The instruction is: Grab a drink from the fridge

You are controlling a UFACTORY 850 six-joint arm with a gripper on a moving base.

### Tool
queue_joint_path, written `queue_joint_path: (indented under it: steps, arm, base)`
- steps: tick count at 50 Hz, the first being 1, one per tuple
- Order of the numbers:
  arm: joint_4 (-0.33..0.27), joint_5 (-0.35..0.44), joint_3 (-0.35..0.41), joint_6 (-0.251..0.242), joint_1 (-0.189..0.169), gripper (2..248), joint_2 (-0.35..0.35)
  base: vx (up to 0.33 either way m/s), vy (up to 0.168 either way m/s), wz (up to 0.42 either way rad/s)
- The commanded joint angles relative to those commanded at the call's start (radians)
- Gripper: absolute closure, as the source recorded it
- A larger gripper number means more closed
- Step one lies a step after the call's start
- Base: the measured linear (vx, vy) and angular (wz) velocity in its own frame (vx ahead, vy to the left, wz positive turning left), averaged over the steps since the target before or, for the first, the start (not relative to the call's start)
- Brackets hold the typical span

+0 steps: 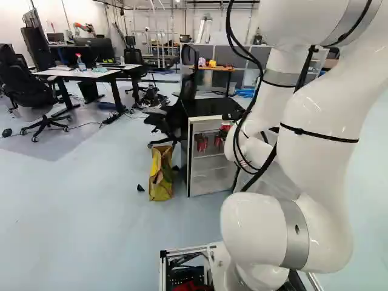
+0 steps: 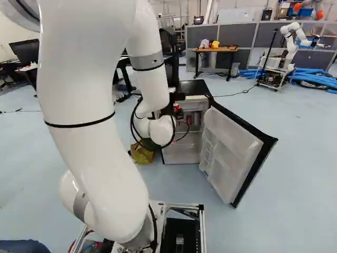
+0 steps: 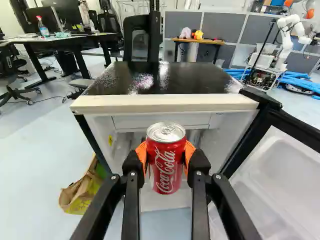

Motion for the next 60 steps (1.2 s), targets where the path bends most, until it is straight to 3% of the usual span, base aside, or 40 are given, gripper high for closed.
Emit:
queue_joint_path:
  steps: [32, 60]
  arm:
    - [0.000, -0.095, -0.016, 0.000, 0.008, 155, 0.071]
    - [0.000, -0.117, -0.037, 0.000, 0.016, 155, 0.124]
  base:
    - [0.000, 0.000, 0.000]
    - [0.000, 0.000, 0.000]
